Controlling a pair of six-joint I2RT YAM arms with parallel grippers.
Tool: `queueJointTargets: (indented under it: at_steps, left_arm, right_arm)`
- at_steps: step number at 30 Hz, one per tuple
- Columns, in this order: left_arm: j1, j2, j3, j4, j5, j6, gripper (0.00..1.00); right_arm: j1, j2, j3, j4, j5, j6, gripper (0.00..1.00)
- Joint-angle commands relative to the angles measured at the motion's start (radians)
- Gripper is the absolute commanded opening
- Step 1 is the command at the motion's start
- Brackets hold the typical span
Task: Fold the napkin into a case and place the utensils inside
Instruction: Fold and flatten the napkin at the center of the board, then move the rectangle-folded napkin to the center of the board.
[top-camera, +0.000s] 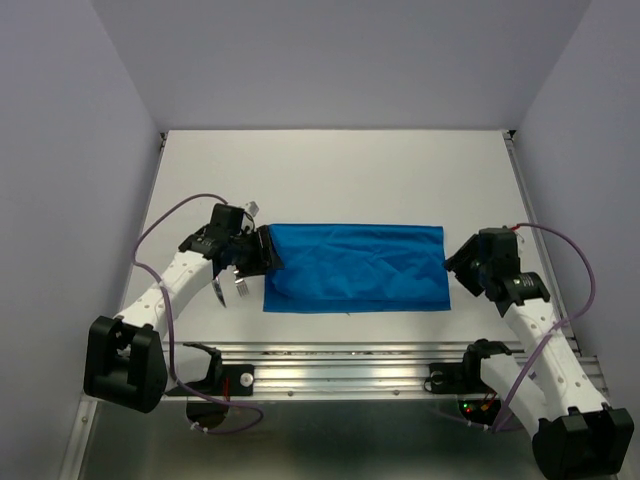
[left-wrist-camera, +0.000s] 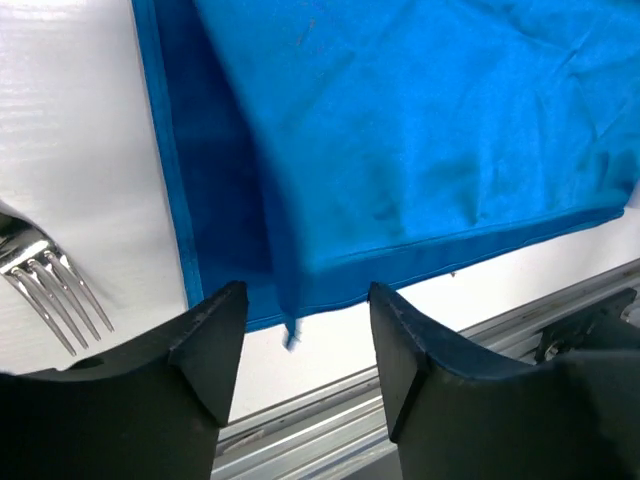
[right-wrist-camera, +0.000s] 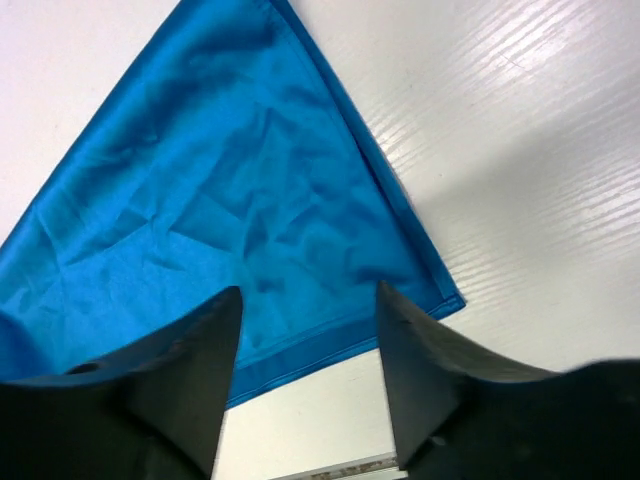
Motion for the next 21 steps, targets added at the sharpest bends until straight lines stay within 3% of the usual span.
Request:
queueJointTargets:
  at_steps: [1, 4, 9, 13, 16, 21]
  left_arm:
    - [-0.006, -0.017, 0.053, -0.062, -0.008, 0.025, 0.77]
    - [-0.006, -0.024, 0.125, -0.105, -0.083, 0.038, 0.93]
    - [-0.006, -0.018, 0.210, -0.101, -0.192, 0.040, 0.93]
    - [-0.008, 0.054, 0.222, 0.038, -0.111, 0.019, 0.84]
    - [-0.026, 0.150, 0.216, 0.091, -0.094, -0.012, 0.69]
    - [-0.049, 0.268, 0.165, 0.154, -0.094, -0.061, 0.54]
  right_arm:
    - [-0.001, -0.011, 0.000, 0.006, 0.015, 0.002, 0.74]
    - [-0.001, 0.004, 0.021, 0.023, 0.013, -0.010, 0.76]
    - [-0.001, 0.065, 0.043, 0.147, -0.073, -0.056, 0.72]
    - [-0.001, 0.182, 0.040, 0.276, -0.172, -0.068, 0.64]
    - [0.030, 0.259, 0.030, 0.319, -0.176, -0.071, 0.60]
    - [0.042, 0.317, -0.019, 0.347, -0.145, -0.047, 0.47]
